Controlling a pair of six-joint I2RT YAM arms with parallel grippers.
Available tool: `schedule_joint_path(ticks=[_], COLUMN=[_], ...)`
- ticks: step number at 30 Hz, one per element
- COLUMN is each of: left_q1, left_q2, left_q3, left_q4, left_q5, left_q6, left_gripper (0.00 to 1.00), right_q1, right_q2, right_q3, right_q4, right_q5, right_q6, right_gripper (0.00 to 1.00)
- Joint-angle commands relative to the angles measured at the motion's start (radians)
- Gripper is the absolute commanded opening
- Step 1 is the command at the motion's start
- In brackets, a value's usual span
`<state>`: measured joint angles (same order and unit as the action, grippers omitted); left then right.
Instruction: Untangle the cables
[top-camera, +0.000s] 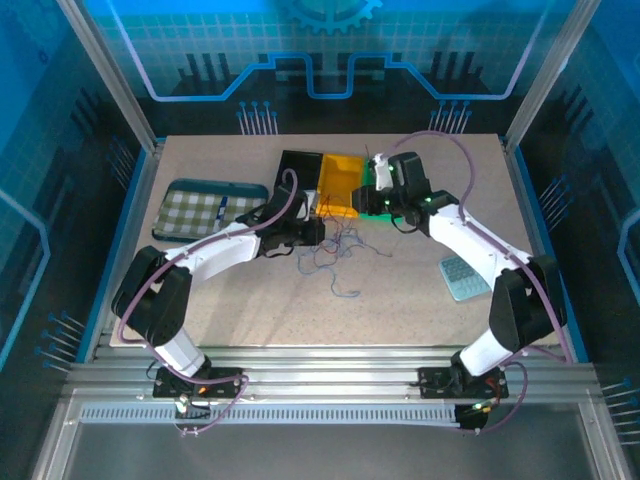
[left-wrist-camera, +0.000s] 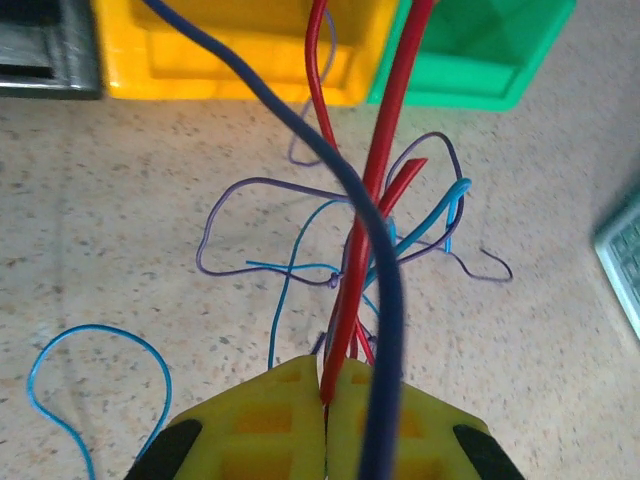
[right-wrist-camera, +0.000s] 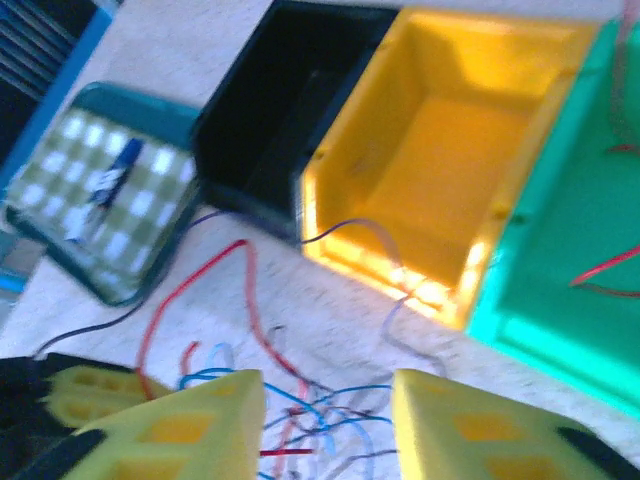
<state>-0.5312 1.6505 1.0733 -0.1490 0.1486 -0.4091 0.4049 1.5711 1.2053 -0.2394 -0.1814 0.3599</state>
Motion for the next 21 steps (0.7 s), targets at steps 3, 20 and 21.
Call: schedule_joint_path(ticks=[3, 20, 21], left_q1=[0.016, 0.004, 0.003], left_q2=[-0.045, -0.077, -0.076], left_q3=[-0.071, -0.111, -0.113], left_q4=[0.092, 0.154, 0.156], left_q5=[0.137, 0.097, 0.093], left_q6=[0.111, 0.08, 0.077], left_gripper=[0.0, 0.0, 0.0], right_q1=[-0.002, 0.054, 0.055], right_q2=[0.007, 0.176, 0.177], right_q3=[-0.048, 0.002, -0.001], right_q4=[0.12, 0.24, 0.25], right_q5=[-0.192, -0.286, -0.295], right_q6=[0.053, 0.202, 0.214], right_gripper=[0.24, 0.24, 0.24])
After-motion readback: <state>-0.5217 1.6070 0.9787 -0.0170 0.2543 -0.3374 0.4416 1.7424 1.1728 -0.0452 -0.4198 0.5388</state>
